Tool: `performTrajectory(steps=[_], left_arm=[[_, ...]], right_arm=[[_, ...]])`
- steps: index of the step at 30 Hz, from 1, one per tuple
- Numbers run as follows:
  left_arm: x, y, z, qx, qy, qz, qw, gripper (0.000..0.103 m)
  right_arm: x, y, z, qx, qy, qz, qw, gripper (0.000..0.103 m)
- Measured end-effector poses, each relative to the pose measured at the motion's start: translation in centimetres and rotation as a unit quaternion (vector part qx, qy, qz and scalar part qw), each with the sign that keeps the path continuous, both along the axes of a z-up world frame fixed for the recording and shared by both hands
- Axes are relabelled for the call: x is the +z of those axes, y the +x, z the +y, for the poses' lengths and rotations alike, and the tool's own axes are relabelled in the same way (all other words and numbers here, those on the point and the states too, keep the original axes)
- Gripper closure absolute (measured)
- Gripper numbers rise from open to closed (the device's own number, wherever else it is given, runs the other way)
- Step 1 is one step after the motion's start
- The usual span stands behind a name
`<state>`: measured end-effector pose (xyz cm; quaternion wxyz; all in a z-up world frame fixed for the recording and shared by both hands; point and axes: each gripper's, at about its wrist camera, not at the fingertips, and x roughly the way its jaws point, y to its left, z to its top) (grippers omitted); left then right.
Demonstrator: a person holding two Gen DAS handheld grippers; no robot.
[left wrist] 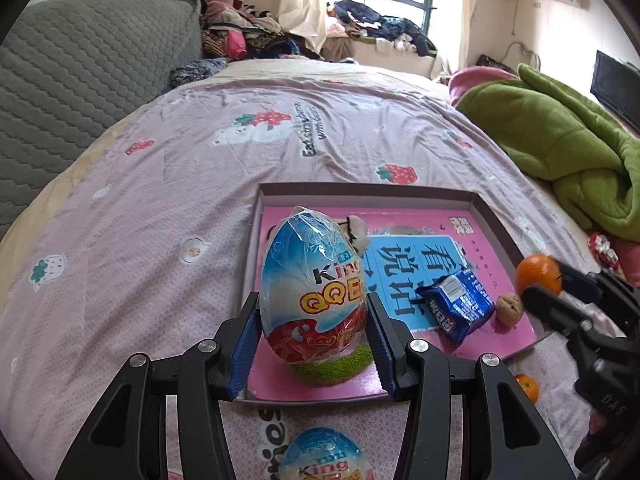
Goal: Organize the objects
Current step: 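Carry the Kinder egg over the tray with left tool while right tool carries the orange there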
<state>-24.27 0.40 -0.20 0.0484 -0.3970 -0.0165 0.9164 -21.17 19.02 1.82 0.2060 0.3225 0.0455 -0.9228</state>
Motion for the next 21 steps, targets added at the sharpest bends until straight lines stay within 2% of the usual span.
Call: performTrajectory(steps=[6, 10, 15, 21], left_arm=[[-1.2, -0.8, 1.1, -0.02, -0.004, -0.019, 0.9996, 0.051], [-1.9, -1.1, 1.7, -0.037, 0.007, -0.032, 0.9988, 0.051], [-2.6, -1.7, 2.1, -0.04, -0.002, -0.041, 0.9983, 0.051], [-3.2, -2.3, 1.9, -0.034, -0.002, -0.053, 0.998, 0.051]], right_arm=[[-2.0, -0.3, -1.0, 0.006, 0.038, -0.024, 0.999, 0.063], [-3.2, -0.6, -1.3, 0.003, 0.056, -0.04, 0.998, 0.063], [-4.2, -1.1, -0.9, -0.007, 0.061, -0.059, 0.996, 0.063], [-4.4, -1.3, -0.8, -0.008, 0.066, -0.061, 0.996, 0.063]])
